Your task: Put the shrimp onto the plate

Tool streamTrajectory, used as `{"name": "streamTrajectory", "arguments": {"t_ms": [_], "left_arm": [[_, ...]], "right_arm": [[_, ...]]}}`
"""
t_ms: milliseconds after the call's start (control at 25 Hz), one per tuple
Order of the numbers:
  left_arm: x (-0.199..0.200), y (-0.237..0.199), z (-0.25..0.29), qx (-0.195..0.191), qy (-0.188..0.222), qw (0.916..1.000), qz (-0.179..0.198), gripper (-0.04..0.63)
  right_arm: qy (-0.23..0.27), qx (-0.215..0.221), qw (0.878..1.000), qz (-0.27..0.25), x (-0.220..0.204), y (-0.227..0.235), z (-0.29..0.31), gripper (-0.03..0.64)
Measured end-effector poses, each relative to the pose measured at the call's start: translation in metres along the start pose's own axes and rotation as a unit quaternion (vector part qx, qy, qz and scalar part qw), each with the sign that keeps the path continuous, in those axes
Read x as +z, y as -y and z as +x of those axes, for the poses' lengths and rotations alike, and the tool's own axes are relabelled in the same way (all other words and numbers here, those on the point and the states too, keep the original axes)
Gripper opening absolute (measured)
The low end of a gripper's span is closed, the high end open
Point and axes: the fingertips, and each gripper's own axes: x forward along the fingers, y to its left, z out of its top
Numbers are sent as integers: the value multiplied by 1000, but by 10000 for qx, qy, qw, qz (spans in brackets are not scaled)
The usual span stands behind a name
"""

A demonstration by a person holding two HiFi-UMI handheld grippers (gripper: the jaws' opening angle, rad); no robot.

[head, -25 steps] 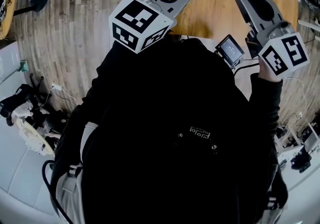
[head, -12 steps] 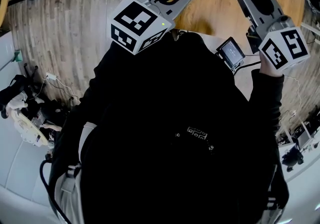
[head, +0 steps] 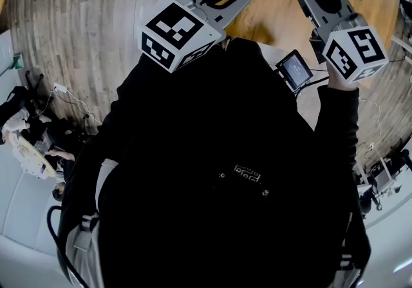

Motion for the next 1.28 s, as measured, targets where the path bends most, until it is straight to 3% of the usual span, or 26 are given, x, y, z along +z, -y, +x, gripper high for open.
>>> {"name": "streamTrajectory", "arguments": {"t_ms": [640, 880, 1280], "left_arm": [[-30, 6, -6, 121, -77, 9984, -551, -2], [-35, 24, -4, -71, -253, 9996, -100, -2], [-43, 25, -1, -10, -283, 9993, -249, -2]], "right_arm": [[-645, -270, 9975, 114, -54, 53, 20, 64], [-960, -301, 9946, 243, -85, 65, 40, 64], [-1545, -334, 9868, 358, -139, 95, 69, 64]]}}
